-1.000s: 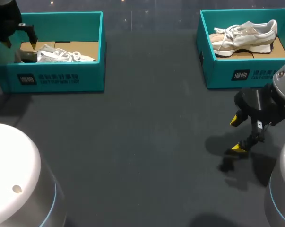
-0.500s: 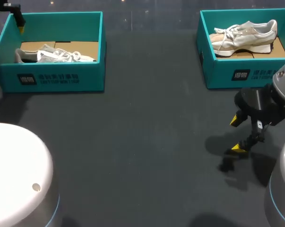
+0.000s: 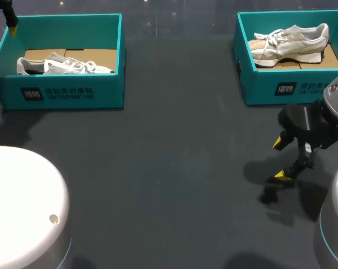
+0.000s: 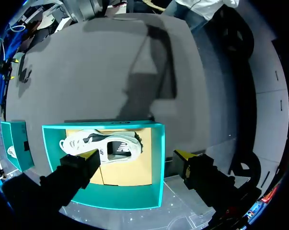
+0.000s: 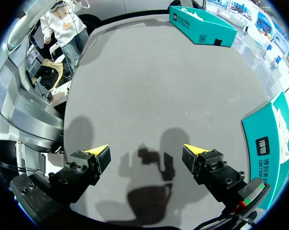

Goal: Take the shoe out of the shoebox, open the shoe tongue, remove and reinsert the insole, then place the shoe into the shoebox

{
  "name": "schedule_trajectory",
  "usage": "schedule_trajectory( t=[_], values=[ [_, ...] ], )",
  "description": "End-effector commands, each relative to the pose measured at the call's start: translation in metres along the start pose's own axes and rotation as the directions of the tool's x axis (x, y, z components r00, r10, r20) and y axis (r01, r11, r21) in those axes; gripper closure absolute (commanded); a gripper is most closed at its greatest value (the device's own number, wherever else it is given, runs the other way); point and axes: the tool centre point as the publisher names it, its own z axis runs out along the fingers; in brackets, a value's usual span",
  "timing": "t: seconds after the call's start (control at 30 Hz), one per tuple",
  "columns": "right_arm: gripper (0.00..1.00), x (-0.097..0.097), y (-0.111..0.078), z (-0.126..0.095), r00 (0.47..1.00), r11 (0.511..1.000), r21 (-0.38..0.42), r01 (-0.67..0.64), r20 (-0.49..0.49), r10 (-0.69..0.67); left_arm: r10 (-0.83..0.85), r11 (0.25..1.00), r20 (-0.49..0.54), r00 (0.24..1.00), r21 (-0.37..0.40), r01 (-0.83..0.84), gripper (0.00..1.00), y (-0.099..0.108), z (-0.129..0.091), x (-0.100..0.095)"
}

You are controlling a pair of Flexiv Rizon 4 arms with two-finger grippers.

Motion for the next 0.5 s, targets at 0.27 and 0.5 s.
schedule_trajectory(
  t=[0.27,0.5],
  values=[
    [0.00,0.002,-0.001,0.000,1.000,1.000,0.001,0.000,0.003,0.000,0.014,1.000,0.008,1.000,0.000,-0.014,0.00,-0.010,-0.001,-0.001],
    [0.00,-0.014,0.006,-0.028,0.999,0.996,0.075,-0.052,0.009,0.052,0.014,1.000,0.008,1.000,0.000,-0.014,0.00,-0.010,-0.001,-0.001]
  ],
)
